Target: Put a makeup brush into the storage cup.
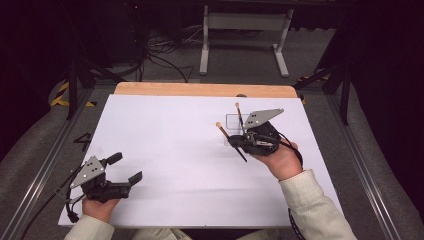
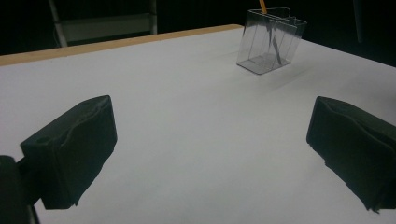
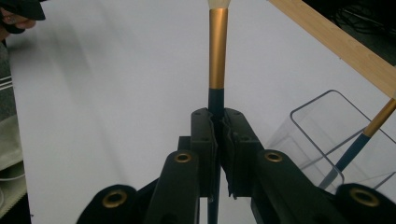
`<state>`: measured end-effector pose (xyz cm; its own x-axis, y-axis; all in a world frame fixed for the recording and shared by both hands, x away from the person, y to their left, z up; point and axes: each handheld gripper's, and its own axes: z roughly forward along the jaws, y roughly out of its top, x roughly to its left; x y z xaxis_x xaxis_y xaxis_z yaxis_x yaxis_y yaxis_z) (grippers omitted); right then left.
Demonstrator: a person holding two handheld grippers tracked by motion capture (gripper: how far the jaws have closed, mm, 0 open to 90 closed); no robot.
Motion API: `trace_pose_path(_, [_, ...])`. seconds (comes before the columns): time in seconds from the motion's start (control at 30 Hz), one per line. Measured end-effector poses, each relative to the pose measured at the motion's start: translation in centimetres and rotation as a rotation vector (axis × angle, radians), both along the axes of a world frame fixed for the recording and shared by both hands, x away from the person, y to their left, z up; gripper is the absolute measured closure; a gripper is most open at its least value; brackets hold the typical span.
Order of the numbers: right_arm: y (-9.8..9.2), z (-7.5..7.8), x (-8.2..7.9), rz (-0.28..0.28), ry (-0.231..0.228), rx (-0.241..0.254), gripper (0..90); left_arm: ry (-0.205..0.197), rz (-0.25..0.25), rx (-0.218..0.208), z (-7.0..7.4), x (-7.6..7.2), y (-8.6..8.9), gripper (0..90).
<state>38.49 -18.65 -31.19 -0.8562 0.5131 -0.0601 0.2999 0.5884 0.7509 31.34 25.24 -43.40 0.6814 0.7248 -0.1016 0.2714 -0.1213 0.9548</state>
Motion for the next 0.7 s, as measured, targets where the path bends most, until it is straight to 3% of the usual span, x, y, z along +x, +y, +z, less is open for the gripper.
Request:
trace_pose_path(0.1, [-0.4,0.0,-0.2,-0.005,-0.020,0.058,83.8,-0.001,0.000,0.000,0.0,0.0,0.0,2.4])
trace_pose_path(0.37, [-0.9,-0.1,-0.2,0.017,-0.071,0.119,83.7,-0.001,-0.003,0.003,0.0,0.1,0.0,2.4])
trace_pose_path(0.6, [-1.3,-0.2,-0.4,0.013,-0.135,0.218,83.7,-0.001,-0.003,0.001,0.0,0.1,0.0,2.4])
trace_pose_path(0.7, [-1.7,-0.4,-0.5,0.022,-0.184,0.272,83.7,-0.001,-0.003,-0.001,0.0,0.0,0.0,2.4])
